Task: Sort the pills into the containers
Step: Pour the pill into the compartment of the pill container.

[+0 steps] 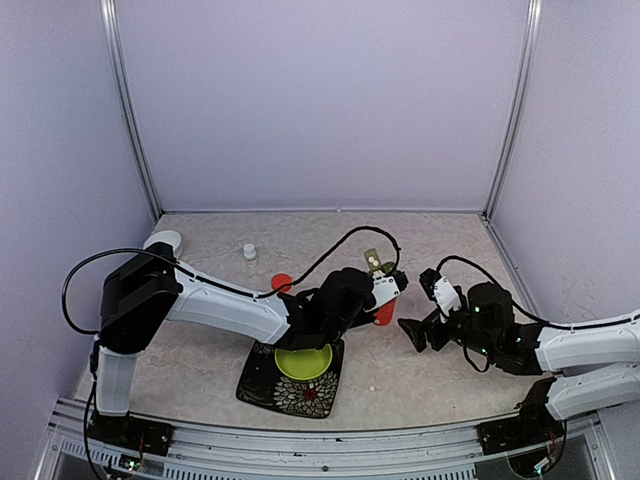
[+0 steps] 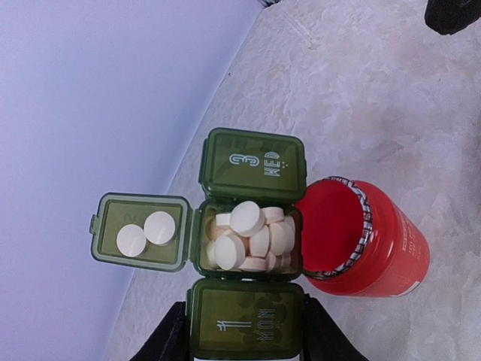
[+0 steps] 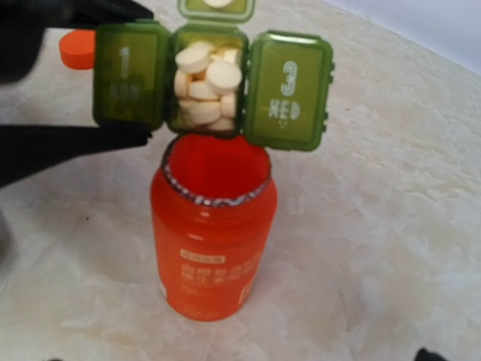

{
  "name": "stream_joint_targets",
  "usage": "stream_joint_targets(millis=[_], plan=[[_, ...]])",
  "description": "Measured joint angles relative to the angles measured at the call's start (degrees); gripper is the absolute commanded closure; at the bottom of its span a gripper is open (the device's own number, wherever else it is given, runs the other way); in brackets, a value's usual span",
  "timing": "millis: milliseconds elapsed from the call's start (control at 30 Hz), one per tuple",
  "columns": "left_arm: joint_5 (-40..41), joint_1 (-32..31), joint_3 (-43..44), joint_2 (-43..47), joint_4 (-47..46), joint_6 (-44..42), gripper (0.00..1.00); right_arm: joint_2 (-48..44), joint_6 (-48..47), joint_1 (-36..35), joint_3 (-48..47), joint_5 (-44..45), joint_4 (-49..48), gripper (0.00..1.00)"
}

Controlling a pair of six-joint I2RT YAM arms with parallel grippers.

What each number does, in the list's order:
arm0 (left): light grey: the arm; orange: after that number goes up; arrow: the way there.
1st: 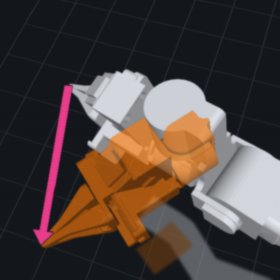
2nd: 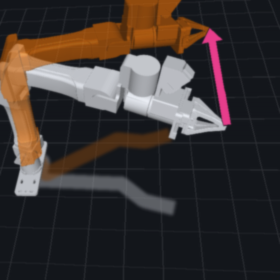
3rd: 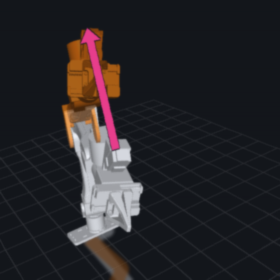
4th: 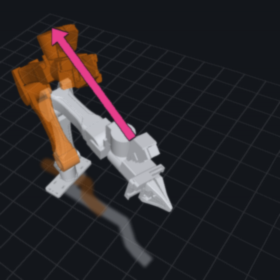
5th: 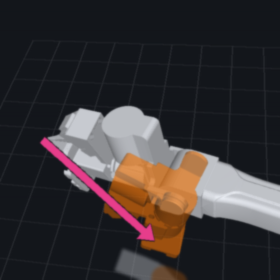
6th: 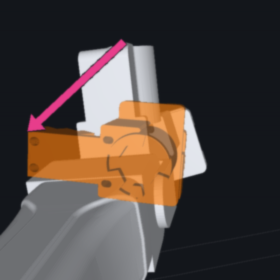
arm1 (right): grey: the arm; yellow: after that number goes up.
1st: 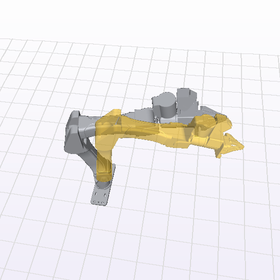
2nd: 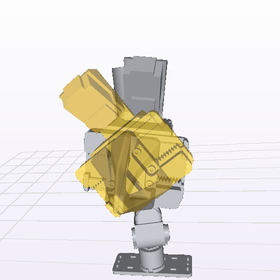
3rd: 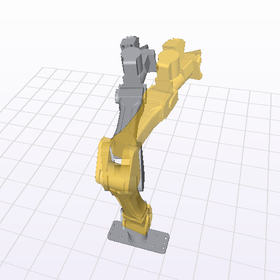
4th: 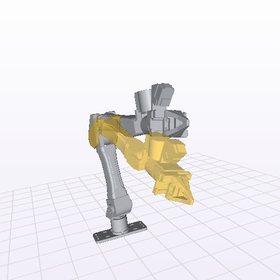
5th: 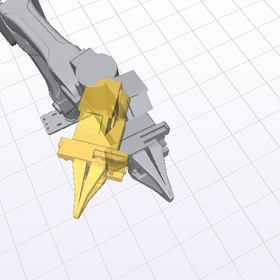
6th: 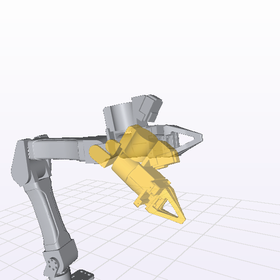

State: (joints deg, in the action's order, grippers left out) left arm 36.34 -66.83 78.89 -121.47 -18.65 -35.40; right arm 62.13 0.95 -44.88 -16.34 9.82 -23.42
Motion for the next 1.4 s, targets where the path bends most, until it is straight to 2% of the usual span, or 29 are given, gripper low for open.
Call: stream_joint_targets(millis=[1400], plan=[[1.8, -0.5, 0.1, 0.0, 0.0, -0.9, 0.70, 0.3, 0.0, 0.0, 0.0, 0.0, 0.0, 0.00]])
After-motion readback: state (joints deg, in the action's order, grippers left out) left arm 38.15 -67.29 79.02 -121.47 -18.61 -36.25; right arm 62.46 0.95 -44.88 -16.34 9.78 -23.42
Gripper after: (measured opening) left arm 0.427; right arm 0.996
